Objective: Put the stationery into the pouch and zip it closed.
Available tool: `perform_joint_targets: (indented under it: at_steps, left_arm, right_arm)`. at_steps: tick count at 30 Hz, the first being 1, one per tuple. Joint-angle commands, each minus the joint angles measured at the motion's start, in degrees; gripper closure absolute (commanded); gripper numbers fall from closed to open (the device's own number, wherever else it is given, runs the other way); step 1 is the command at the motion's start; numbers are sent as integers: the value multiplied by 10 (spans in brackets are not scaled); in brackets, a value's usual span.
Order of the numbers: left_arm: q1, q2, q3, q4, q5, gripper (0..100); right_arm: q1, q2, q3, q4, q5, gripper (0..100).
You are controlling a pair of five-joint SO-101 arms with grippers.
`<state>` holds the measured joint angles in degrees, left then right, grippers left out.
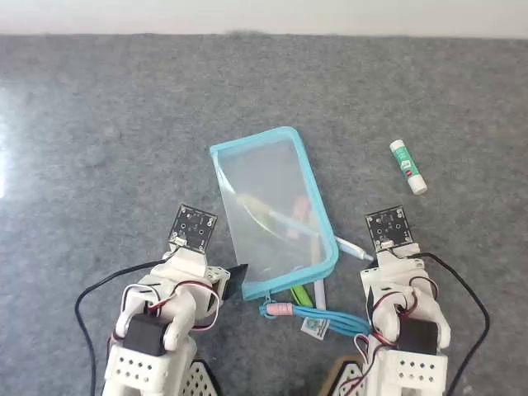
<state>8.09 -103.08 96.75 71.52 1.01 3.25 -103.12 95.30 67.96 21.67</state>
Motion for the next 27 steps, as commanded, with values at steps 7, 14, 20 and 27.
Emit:
perform_joint_targets:
  at_steps: [7,14,20,27]
  left_arm:
    - [4,-1,-3,2,7,716]
    - [4,-1,-3,2,7,716]
    - [4,-1,-3,2,7,716]
    - [8,-1,-3,2,7,716]
  right_arm:
    - [3,-9,11,6,5,913]
    - [3,-9,11,6,5,913]
    - [3,-9,11,6,5,913]
    - [-10,-9,11,6,3,913]
